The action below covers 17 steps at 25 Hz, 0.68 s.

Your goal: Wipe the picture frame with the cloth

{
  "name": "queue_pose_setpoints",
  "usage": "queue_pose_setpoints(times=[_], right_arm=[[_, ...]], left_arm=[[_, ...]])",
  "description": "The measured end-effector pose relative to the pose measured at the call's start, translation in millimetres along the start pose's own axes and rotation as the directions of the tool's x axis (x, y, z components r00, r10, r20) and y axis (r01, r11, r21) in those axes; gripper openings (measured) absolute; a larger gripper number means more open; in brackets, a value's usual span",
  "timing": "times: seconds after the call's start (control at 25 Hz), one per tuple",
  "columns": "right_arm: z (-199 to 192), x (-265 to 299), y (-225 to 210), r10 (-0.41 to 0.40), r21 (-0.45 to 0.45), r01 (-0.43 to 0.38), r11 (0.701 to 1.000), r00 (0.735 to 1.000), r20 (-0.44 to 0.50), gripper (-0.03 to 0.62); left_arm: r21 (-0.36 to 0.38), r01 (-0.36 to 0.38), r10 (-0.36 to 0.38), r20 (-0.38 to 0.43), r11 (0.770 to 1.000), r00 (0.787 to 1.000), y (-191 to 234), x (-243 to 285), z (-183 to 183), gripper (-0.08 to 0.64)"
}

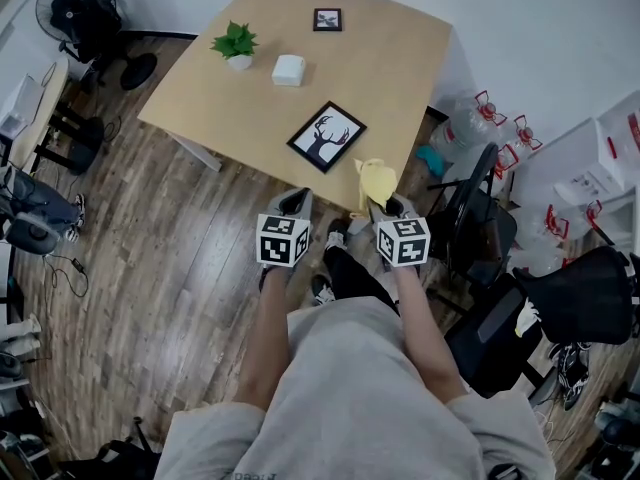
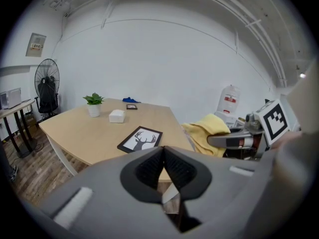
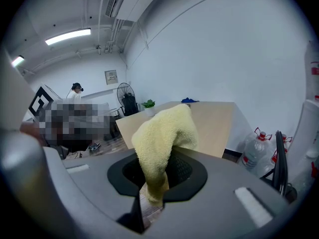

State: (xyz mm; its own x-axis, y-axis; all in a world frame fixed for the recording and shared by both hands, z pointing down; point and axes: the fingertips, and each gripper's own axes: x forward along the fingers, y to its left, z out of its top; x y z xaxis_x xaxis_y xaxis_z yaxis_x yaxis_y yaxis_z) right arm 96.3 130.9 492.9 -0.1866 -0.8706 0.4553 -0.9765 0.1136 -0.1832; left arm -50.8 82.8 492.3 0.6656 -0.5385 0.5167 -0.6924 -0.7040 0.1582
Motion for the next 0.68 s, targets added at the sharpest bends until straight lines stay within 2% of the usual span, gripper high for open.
queue_pose_setpoints(times=[0.68], right_arm=[[4.7,-20.2,13.3,0.0,-0.027,0.001,1.0,1.0,0.027,0.051]], left_arm=[[-0.005,0.008,-0.008,0.021,1.0,1.0,-12.0,-15.1,-2.0,0.052]])
